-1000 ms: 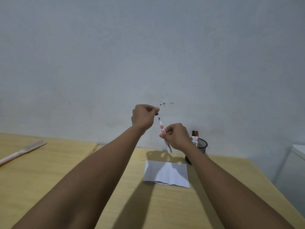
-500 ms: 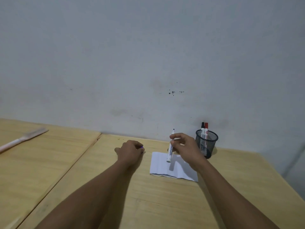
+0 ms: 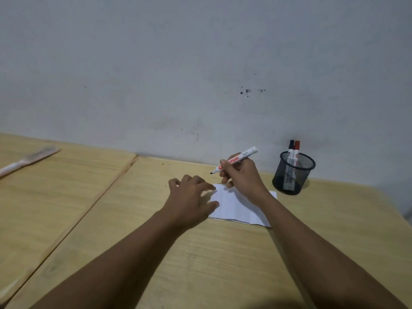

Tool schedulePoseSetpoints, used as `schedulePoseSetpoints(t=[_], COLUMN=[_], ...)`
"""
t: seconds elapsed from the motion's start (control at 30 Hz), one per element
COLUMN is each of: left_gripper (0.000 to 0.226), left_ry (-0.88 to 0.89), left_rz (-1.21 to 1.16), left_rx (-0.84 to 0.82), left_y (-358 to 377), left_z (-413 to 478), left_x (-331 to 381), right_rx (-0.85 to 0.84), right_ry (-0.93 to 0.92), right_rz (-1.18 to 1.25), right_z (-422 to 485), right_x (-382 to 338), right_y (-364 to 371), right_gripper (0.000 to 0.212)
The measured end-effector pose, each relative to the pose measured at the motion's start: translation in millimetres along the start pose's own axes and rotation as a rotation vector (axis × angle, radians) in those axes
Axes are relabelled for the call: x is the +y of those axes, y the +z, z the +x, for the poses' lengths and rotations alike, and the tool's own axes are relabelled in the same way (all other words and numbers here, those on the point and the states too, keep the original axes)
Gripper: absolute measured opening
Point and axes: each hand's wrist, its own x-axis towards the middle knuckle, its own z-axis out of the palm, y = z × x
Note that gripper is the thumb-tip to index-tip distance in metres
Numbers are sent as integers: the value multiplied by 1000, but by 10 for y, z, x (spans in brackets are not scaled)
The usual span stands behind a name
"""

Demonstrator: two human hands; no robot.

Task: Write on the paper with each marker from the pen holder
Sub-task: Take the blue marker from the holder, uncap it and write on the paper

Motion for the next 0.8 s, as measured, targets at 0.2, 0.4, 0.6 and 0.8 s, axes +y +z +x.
schedulePoseSetpoints(t=[0.2, 0.4, 0.6, 0.8], left_gripper=[34, 40, 53, 59], left_ry=[22, -1, 8, 17], left_rz=[42, 32, 5, 14], left_rx=[-60, -119, -218, -248], left_y=[117, 157, 130, 107], left_z=[-4, 48, 60, 52], left_x=[-68, -140, -186, -172], right_rx=[15, 62, 40, 32], right_ry=[124, 16, -39, -44], right_rz=[111, -150, -181, -217], right_z=[141, 155, 190, 200], right_x=[387, 559, 581, 589], right_y=[39, 22, 22, 36], right_gripper=[16, 16, 15, 16])
